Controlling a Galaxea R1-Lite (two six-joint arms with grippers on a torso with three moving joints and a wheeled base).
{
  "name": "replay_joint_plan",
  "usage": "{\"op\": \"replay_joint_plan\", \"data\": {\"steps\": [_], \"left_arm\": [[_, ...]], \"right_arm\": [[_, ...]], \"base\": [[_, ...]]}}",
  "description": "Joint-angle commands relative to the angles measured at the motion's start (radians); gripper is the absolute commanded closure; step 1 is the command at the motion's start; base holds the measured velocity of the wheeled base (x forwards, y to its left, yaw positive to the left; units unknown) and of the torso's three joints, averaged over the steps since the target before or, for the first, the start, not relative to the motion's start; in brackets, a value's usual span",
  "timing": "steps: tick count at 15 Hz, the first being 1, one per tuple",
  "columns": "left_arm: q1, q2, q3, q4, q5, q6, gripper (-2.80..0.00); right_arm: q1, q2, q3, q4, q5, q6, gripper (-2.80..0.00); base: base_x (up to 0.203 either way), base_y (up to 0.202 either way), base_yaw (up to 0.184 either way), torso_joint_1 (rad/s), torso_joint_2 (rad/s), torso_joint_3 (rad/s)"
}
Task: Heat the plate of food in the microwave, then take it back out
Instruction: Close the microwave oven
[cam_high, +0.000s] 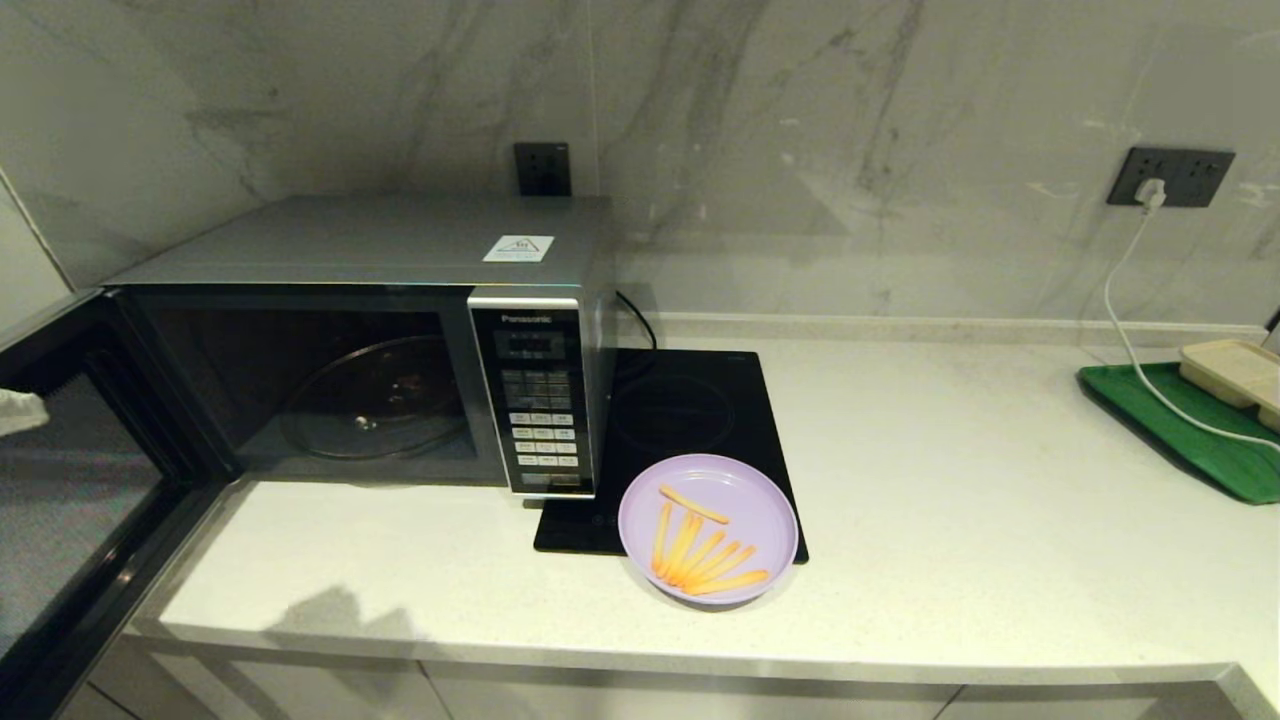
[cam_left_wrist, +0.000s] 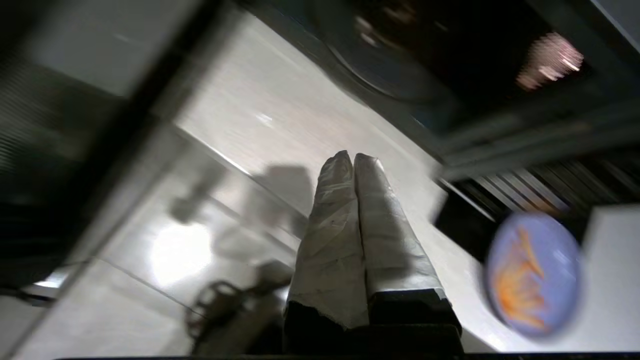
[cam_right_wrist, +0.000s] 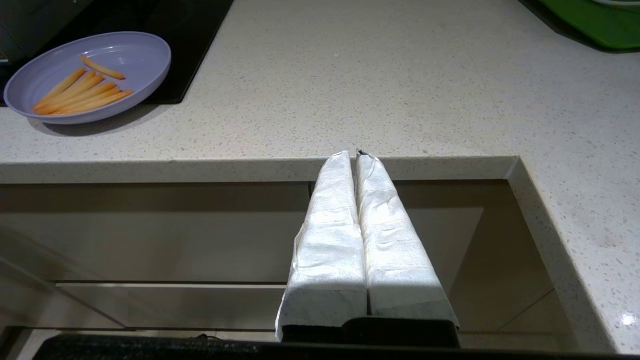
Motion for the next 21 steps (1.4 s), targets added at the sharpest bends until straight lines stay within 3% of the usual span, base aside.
{"op": "replay_joint_plan", "data": {"steps": [1, 5, 9, 11, 18, 21], "left_arm": [[0.128, 0.105, -0.032, -0.008, 0.038, 0.045, 0.0], [0.328, 0.255, -0.155, -0.021, 0.044, 0.081, 0.0], [0.377, 0.307, -0.285, -0.02, 0.041, 0.083, 0.0], [0.381, 0.312, -0.32, -0.02, 0.004, 0.085, 0.0], [0.523, 0.421, -0.317, 0.0, -0.002, 0.091, 0.0], [0.545, 0.428, -0.308, 0.037, -0.007, 0.086, 0.0]], "right_arm": [[0.0, 0.0, 0.0, 0.001, 0.0, 0.001, 0.0], [0.0, 0.0, 0.0, 0.001, 0.0, 0.001, 0.0], [0.0, 0.0, 0.0, 0.001, 0.0, 0.001, 0.0], [0.0, -0.001, 0.0, 0.001, 0.0, 0.001, 0.0], [0.0, 0.0, 0.0, 0.001, 0.0, 0.001, 0.0], [0.0, -0.001, 0.0, 0.001, 0.0, 0.001, 0.0]], "base": [[0.0, 0.0, 0.0, 0.0, 0.0, 0.0], [0.0, 0.0, 0.0, 0.0, 0.0, 0.0], [0.0, 0.0, 0.0, 0.0, 0.0, 0.0], [0.0, 0.0, 0.0, 0.0, 0.0, 0.0], [0.0, 0.0, 0.0, 0.0, 0.0, 0.0], [0.0, 0.0, 0.0, 0.0, 0.0, 0.0]]}}
